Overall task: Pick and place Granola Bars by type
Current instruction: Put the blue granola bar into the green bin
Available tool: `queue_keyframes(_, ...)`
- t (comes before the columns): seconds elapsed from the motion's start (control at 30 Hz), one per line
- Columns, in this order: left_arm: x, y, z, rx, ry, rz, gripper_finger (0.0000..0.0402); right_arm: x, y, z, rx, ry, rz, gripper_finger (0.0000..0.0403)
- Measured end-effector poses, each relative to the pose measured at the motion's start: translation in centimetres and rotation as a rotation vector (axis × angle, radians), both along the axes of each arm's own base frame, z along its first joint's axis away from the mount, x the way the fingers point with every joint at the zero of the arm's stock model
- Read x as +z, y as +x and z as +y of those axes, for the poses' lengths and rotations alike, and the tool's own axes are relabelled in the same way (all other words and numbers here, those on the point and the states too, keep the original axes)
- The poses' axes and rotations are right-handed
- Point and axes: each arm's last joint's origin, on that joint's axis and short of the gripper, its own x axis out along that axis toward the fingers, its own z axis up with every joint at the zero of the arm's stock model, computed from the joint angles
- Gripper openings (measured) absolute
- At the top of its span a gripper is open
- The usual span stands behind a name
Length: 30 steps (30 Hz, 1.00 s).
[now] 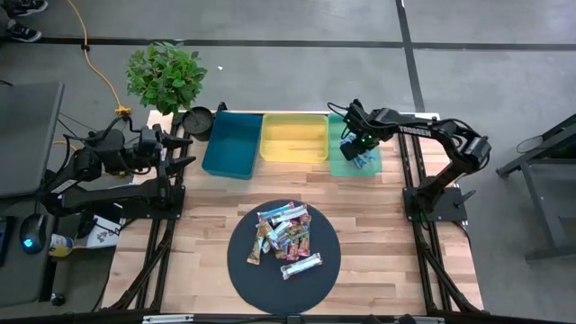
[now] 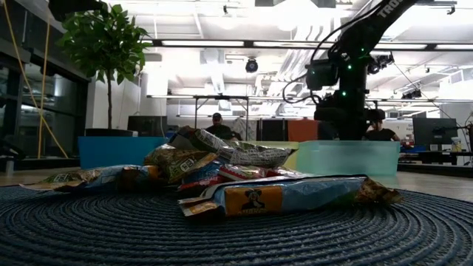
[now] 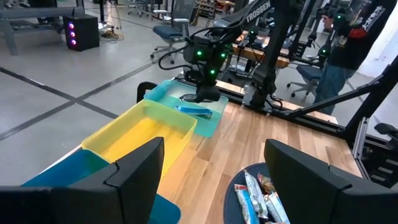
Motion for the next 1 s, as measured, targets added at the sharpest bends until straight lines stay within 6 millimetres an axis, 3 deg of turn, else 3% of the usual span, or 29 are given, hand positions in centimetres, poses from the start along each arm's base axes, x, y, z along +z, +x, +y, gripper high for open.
queue_keyframes(0.4,0.0,0.0,0.0,0.001,-0.002,-0.001,0.0273,0.1,-0.2,-0.7,0.014,-0.021,-0.024,0.0137)
queue_keyframes(0.6,0.0,0.0,0.0,0.001,-0.002,-0.001,0.0273,0.7,1.0,-1.1,0.106,0.008,-0.196,0.0156)
queue_keyframes(0.8,0.0,0.0,0.0,0.001,-0.002,-0.001,0.0273,3.1,2.7,-2.1,0.171,-0.014,-0.384,0.0161)
queue_keyframes(1.0,0.0,0.0,0.0,0.001,-0.002,-0.001,0.0273,7.3,5.1,-2.4,0.302,-0.095,-0.535,0.0162)
